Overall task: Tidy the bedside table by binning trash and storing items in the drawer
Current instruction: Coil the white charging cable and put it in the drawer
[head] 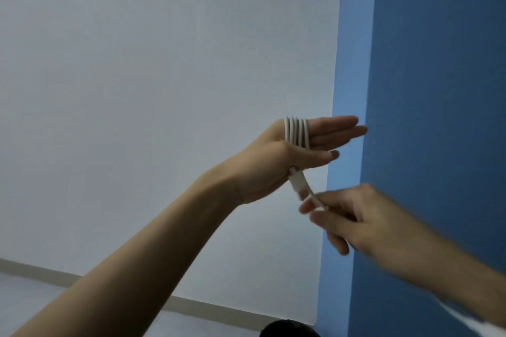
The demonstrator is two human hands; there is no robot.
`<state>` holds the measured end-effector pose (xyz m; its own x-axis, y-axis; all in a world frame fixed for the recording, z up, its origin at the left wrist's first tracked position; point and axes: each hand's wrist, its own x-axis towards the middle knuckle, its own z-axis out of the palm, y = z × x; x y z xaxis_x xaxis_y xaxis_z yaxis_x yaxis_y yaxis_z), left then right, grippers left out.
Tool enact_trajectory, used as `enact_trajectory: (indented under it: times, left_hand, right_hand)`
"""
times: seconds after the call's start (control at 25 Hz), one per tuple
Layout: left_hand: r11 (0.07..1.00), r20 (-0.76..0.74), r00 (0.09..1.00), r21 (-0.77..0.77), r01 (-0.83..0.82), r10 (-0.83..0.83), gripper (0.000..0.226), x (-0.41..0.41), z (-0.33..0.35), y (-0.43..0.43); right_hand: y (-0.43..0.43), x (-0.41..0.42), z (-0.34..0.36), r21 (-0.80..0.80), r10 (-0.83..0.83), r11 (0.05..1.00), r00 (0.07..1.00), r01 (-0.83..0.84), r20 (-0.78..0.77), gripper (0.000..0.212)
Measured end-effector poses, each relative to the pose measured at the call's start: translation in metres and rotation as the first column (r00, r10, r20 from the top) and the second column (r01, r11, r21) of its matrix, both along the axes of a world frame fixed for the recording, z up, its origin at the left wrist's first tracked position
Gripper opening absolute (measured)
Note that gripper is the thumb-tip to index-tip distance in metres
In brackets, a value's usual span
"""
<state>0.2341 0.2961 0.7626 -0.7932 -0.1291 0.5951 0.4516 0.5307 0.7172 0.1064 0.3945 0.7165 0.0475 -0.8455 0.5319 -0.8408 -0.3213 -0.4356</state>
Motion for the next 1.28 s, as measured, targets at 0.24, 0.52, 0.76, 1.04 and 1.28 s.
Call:
enact_trajectory:
  times: [0.24,0.52,0.76,1.04,1.28]
  left_hand:
    - [0.936,0.208,0.952,-0.318,-0.152,0.225,0.035,0.004,-0.02,0.001]
    - [0.99,0.202,0.969,0.034,0.138,-0.142,0.026,0.006,-0.019,0.019]
    - [0.874,0.073,0.903,0.293,0.387,-0.424,0.018,0.0,-0.024,0.023]
    - [0.856,0.095,0.863,0.218,0.468,-0.496,0.019,-0.004,-0.022,0.034]
    - [0.84,0.145,0.834,0.211,0.5,-0.532,0.019,0.001,-0.015,0.041]
  right_hand:
    - [0.03,-0.006,0.031,-0.361,-0.196,0.925,0.668,-0.117,-0.717,0.034]
    - [0.022,-0.019,0.056,-0.595,-0.263,0.776,0.751,-0.209,-0.606,0.028]
    - [0.01,-0.019,0.057,-0.587,-0.053,0.776,0.903,-0.232,-0.426,0.021]
    - [0.003,-0.017,0.047,-0.17,0.339,0.936,0.918,-0.307,0.205,0.028]
    - [0.008,-0.026,0.04,-0.047,0.546,0.824,0.77,-0.564,0.329,0.036]
